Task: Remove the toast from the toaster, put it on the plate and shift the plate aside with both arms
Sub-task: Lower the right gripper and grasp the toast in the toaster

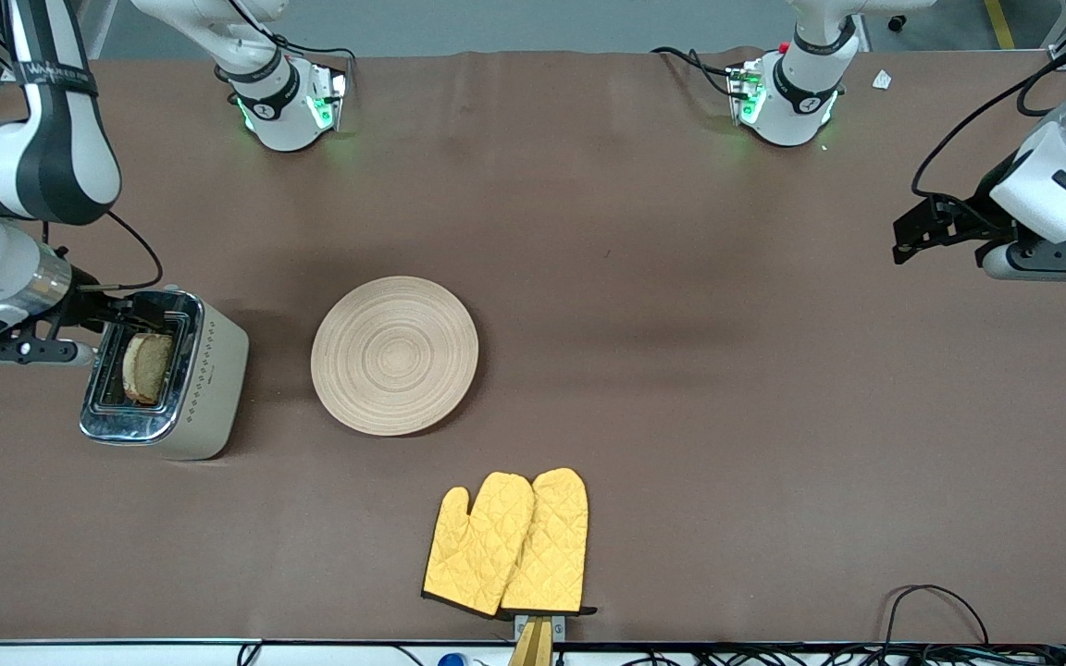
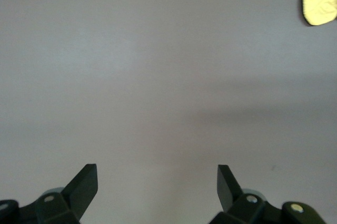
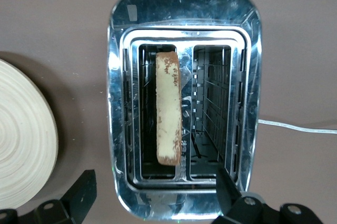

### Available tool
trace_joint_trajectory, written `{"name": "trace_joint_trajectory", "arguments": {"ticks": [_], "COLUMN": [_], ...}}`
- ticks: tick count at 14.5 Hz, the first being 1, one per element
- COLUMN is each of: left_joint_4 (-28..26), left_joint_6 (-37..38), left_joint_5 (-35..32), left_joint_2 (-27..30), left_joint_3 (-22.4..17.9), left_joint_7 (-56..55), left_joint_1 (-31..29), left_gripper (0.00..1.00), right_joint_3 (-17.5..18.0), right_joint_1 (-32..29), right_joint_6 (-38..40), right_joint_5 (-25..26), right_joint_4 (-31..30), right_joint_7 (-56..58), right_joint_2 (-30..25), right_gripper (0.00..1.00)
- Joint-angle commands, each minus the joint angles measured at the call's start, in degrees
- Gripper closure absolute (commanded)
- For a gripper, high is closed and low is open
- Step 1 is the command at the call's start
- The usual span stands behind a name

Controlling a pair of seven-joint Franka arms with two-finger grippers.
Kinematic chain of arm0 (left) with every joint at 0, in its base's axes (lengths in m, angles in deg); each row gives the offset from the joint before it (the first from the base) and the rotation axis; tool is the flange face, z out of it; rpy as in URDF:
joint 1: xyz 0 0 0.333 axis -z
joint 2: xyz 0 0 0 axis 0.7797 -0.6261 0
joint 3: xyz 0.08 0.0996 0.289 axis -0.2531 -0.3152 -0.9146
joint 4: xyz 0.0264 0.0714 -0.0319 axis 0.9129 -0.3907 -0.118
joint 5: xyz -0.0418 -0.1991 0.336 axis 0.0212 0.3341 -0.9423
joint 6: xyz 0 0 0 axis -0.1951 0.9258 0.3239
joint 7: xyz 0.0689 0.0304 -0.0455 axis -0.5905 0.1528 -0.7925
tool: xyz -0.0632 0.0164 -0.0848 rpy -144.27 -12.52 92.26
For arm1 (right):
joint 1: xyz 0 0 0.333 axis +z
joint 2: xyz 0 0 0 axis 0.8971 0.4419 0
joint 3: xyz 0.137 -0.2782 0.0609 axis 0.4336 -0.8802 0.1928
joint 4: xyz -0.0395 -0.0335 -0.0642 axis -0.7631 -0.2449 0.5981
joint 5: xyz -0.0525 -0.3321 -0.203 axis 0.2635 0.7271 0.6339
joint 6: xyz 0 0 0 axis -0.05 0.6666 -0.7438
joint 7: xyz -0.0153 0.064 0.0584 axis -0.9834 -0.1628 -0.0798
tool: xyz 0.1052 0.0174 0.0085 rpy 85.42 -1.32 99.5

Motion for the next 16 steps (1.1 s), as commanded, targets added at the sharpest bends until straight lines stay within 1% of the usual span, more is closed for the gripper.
{"name": "trace_joint_trajectory", "arguments": {"ticks": [1,2,3,4,6,7,8,11,13,14,16], "left_joint_4": [1.2,1.7,2.0,2.0,2.0,2.0,2.0,2.1,2.1,2.1,2.1], "left_joint_6": [1.2,1.2,1.2,1.1,1.0,1.0,1.0,1.0,1.0,1.0,1.0], "left_joint_5": [-2.6,-2.7,-2.7,-2.7,-2.8,-2.8,-2.8,-2.7,-2.7,-2.8,-2.8], "left_joint_2": [0.2,0.1,0.0,0.0,-0.1,-0.1,-0.1,-0.1,-0.1,-0.1,0.0], "left_joint_3": [-0.4,-0.4,-0.4,-0.4,-0.4,-0.4,-0.4,-0.3,-0.3,-0.3,-0.3], "left_joint_7": [1.2,1.2,1.1,1.1,0.8,0.9,0.9,0.5,0.4,0.5,0.5], "left_joint_1": [-0.7,-0.9,-0.9,-0.8,-0.6,-0.6,-0.7,-0.6,-0.6,-0.6,-0.6], "left_gripper": [0.00,0.00,0.00,0.00,0.00,0.00,0.00,0.00,0.00,0.00,0.00], "right_joint_3": [0.5,0.6,0.5,0.5,0.5,0.5,0.5,0.5,0.5,0.5,0.5], "right_joint_1": [-1.3,-1.5,-1.6,-1.6,-1.5,-1.6,-1.7,-1.8,-1.8,-1.6,-1.7], "right_joint_6": [-2.2,-2.8,-3.4,-3.6,-3.6,-4.1,-5.0,-3.9,-1.5,0.2,8.2], "right_joint_5": [-0.5,-0.5,-0.5,-0.2,0.0,0.0,0.1,0.1,0.1,0.1,-0.2], "right_joint_4": [-0.8,-0.8,-0.8,-0.7,-0.4,-0.5,-0.5,0.1,2.3,3.9,8.9], "right_joint_7": [0.7,0.7,0.7,0.8,0.8,0.9,0.9,1.1,2.6,3.2,3.5], "right_joint_2": [0.8,1.7,2.1,2.3,2.8,3.2,3.5,3.6,2.9,2.4,1.4], "right_gripper": [0.00,0.01,0.08,0.26,0.73,0.88,0.96,0.99,1.00,1.00,1.00]}}
